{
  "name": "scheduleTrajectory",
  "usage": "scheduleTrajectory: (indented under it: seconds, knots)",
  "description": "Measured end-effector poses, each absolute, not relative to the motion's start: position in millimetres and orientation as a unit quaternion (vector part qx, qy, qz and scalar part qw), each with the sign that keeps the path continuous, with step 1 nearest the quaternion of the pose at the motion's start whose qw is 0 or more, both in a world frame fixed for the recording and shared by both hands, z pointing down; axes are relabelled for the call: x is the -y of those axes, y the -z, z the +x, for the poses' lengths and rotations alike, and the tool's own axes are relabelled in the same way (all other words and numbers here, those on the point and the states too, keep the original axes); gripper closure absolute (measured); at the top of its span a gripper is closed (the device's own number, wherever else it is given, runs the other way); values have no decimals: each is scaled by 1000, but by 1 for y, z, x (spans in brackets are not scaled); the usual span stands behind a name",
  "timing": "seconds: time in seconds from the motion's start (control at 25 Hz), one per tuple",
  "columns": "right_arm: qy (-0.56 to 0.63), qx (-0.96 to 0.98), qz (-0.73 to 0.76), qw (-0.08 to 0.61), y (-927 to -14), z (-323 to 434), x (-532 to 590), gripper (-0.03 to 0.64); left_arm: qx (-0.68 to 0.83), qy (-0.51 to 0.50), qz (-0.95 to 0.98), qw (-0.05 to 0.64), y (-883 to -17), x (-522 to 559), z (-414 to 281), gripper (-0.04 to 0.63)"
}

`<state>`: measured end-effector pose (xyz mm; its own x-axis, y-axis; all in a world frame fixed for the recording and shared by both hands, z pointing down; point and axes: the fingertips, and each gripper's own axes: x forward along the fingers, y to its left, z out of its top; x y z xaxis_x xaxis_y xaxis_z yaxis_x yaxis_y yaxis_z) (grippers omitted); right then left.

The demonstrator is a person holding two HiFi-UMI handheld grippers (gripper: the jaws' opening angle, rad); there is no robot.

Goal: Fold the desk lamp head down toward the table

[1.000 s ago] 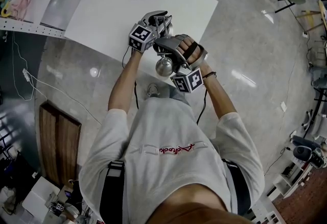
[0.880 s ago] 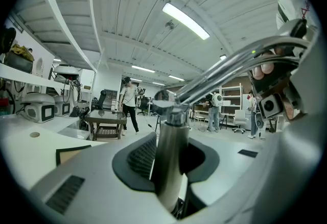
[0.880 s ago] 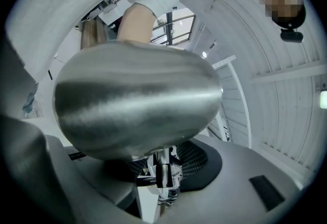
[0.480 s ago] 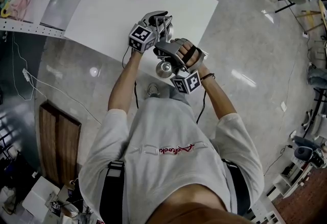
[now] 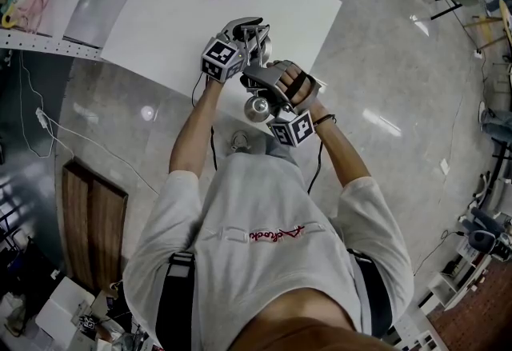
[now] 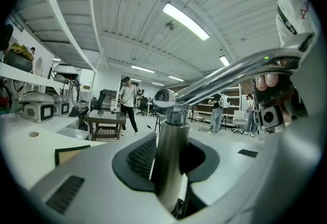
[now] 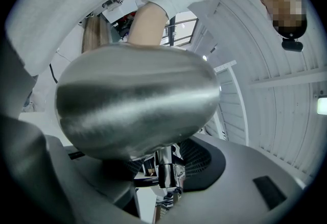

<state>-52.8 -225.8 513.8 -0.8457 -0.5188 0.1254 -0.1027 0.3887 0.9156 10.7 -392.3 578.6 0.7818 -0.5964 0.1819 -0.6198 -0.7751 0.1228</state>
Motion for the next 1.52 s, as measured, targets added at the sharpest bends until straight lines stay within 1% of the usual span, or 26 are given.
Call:
scheduleTrajectory:
  seconds: [0.36,0.52,0.64,0.8,1.2,1.52]
  knots:
    - [523,804,190,211,-514,-50,224,439,327,-67,938,94,-577,390,14,471]
    - [515,807,193,214,-515,-48,226,423,333,-70,936,91,-580,388,10,468]
    - [504,812,206,209,-511,-44,228,416,333,-67,936,88,-578,384,5,440]
    - [493,815,221,212,-509,-37,231,416,332,-73,937,78,-577,378,-2,439]
    - [451,813,261,259,-527,4,238,414,347,-79,932,72,-577,363,-25,439]
    - [421,813,293,275,-534,21,244,416,373,-81,921,74,-582,349,-50,444]
